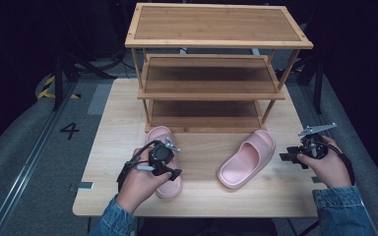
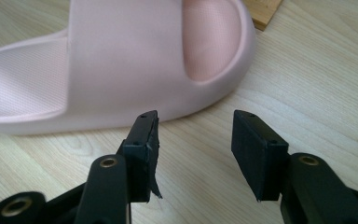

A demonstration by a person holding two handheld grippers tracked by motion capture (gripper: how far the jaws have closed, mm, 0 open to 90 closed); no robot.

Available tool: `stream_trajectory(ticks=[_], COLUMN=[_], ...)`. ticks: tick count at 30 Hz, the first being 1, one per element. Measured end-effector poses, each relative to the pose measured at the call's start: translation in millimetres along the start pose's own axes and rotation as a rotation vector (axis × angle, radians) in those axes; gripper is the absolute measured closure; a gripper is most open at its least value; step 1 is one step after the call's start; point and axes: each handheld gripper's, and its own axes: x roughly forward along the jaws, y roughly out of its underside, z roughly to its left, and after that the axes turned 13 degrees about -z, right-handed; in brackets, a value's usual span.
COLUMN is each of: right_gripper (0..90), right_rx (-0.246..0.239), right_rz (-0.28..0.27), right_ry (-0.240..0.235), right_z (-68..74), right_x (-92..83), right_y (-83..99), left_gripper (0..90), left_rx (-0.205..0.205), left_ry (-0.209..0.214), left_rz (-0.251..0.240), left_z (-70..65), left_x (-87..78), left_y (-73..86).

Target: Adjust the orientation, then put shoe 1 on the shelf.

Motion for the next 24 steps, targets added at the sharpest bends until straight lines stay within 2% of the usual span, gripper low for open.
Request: stream_trajectory(ticks=[1,3,7,8,9,10,13,14,15,16,17,19,22,24], right_gripper=[52.3,53.4,54.2,54.1,53.9,53.2,51.4,51.0,50.9,50.5,50.5,50.5,50.2,49.8], right_rx=[0.0,-0.008,-0.029,-0.028,-0.021,-0.026,-0.013,-0.003,0.0,0.005,0.011,0.01,0.008,0.012], right_rz=[0.0,0.005,-0.005,-0.01,-0.013,-0.021,-0.027,-0.033,-0.036,-0.036,-0.037,-0.036,-0.04,-0.035], right_ry=[0.0,0.002,-0.002,-0.002,-0.001,0.001,0.003,0.007,0.007,0.01,0.012,0.013,0.012,0.013], right_z=[0.0,-1.6,-1.7,-1.6,-1.3,-1.3,-0.5,-0.4,-0.8,-1.0,-1.4,-1.6,-2.1,-2.2], right_x=[0.0,-1.4,-3.8,-4.1,-4.1,-3.5,-3.1,-3.0,-3.0,-3.1,-2.8,-2.2,-1.5,-0.9], right_y=[0.0,0.7,0.7,0.5,0.0,-0.7,-0.8,-0.8,-0.8,-0.7,-0.3,0.0,-0.4,-0.9], left_gripper=[38.6,37.6,36.8,36.5,36.4,35.2,34.7,33.4,31.4,30.9,30.7,28.2,26.9,27.5], left_rx=[0.0,0.007,-0.041,-0.063,-0.06,-0.076,-0.1,-0.104,-0.13,-0.137,-0.14,-0.17,-0.189,-0.188], left_ry=[0.0,-0.03,-0.097,-0.12,-0.139,-0.15,-0.157,-0.148,-0.129,-0.119,-0.121,-0.15,-0.131,-0.13], left_rz=[0.0,0.013,0.005,0.016,0.019,0.022,0.021,0.014,0.002,-0.014,-0.016,-0.014,-0.037,-0.059], left_z=[0.0,5.8,22.2,27.9,31.4,35.0,45.1,48.8,51.5,54.9,56.6,58.4,59.9,61.4], left_x=[0.0,-9.9,-20.4,-21.8,-22.0,-21.5,-17.9,-14.9,-12.0,-9.7,-8.9,-6.5,-1.4,2.6], left_y=[0.0,6.6,22.4,27.0,29.6,33.1,42.1,44.5,47.3,50.1,51.4,53.7,55.2,56.0])
